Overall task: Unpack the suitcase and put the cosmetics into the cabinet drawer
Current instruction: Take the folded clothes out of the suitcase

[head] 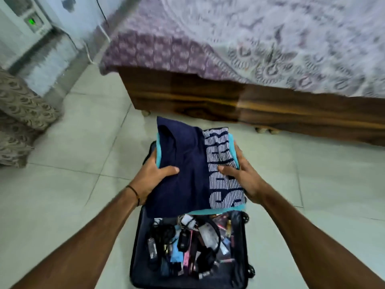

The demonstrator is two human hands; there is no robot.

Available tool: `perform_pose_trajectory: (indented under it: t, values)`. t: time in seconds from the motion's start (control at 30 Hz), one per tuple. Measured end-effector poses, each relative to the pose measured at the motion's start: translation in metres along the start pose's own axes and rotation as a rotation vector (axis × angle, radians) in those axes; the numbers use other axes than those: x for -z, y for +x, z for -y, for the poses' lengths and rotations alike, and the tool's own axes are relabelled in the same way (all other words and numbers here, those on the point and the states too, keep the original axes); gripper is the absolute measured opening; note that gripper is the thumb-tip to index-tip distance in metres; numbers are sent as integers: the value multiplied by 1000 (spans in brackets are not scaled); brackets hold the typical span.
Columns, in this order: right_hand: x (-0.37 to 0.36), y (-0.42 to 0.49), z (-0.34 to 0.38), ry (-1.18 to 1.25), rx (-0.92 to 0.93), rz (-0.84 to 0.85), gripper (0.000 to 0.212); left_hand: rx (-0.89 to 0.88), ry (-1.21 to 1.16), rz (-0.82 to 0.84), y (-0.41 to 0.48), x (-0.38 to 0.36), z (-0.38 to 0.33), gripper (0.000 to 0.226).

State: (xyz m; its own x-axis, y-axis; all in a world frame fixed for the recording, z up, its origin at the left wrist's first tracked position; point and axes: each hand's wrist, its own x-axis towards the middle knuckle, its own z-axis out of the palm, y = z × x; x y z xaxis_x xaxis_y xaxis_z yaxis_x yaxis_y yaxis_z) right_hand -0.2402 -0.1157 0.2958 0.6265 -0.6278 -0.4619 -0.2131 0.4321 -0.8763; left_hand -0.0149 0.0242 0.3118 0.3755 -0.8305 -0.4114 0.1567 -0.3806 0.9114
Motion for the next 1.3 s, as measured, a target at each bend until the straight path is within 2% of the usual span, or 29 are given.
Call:
perform_pose_trajectory:
  t: [0.1, 0.23, 0.33, 0.47, 0.57, 0.7, 0.83, 1.07, 1.3]
  values:
    - [-9, -88, 103, -62, 28, 35, 80, -42, 17, -33, -83, -16, -104, 72]
    - [-25, -209, 205, -44, 82, 12, 86, -113, 21, 15, -192, -33, -206, 71]
    - [-39, -300, 244, -58, 140, 2, 88, -168, -4, 74, -269, -44, -250, 70]
    - [-61, -428, 251, -19, 241, -86, 86, -225, -9, 162, -373, -61, -275, 68]
    - [-72, -517, 228, 21, 323, -191, 82, -257, -24, 270, -432, -83, -270, 63]
    - [-72, -632, 185, 100, 370, -386, 82, -243, 7, 411, -493, -132, -258, 70]
    - [-40, -764, 140, 120, 426, -595, 81, -247, 48, 619, -567, -229, -241, 67]
    - [61, -1010, 33, 267, 460, -1025, 81, -243, 167, 1036, -713, -469, -194, 63]
    - [149, -1271, -63, 362, 452, -1389, 81, -186, 199, 1354, -897, -716, -128, 53]
